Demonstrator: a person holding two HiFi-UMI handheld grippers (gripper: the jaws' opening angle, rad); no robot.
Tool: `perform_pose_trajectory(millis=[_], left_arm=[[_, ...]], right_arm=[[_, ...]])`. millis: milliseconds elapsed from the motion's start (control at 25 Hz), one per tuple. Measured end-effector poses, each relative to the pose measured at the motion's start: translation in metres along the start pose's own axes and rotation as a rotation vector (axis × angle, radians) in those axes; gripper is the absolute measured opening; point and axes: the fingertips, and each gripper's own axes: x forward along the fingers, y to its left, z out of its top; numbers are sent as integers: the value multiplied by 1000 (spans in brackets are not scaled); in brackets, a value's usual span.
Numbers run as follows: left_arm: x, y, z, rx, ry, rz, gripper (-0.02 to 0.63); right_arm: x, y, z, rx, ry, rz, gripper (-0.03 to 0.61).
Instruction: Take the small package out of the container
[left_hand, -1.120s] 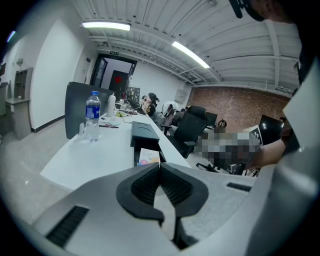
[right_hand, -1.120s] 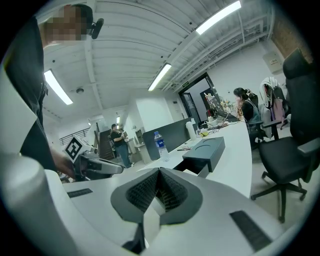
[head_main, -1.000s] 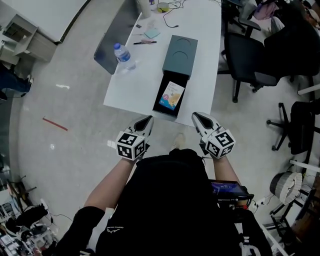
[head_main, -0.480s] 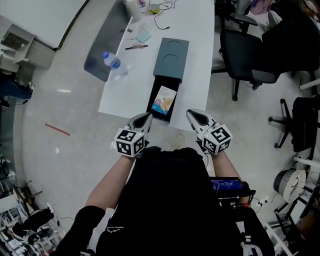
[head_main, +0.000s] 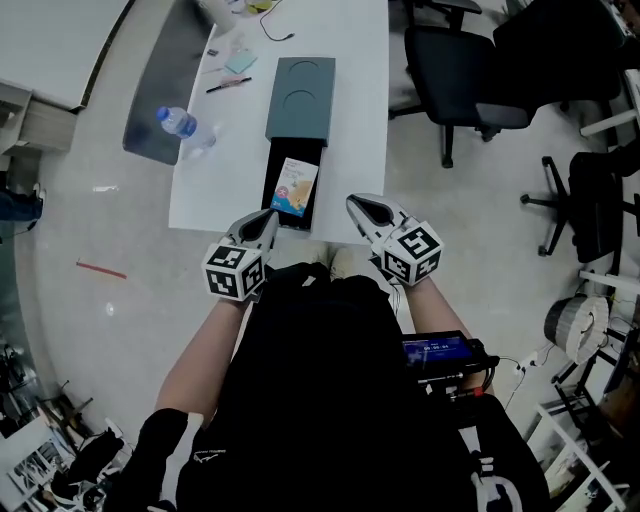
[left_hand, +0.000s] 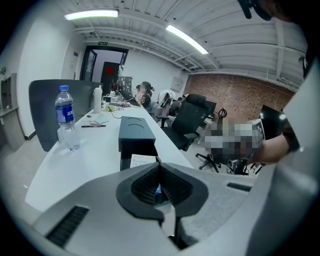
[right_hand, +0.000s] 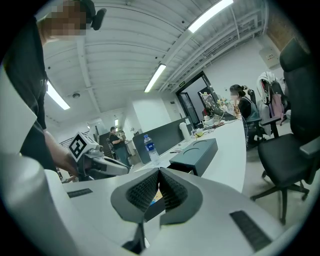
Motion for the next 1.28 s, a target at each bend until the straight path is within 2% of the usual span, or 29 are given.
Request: perform_pose_trajectory(millis=[400, 800, 1040, 1280], left_arm=[[25, 5, 7, 49, 82, -19, 9], [52, 19, -3, 71, 207, -20, 9], [65, 22, -16, 94, 323, -10, 11], [82, 20, -19, 102, 374, -29, 20]], right_arm=[[5, -23, 2, 43, -6, -51, 26], [22, -35, 2, 78, 6, -68, 26], [21, -32, 3, 102, 6, -71, 26], [18, -34, 3, 118, 4, -96, 26]])
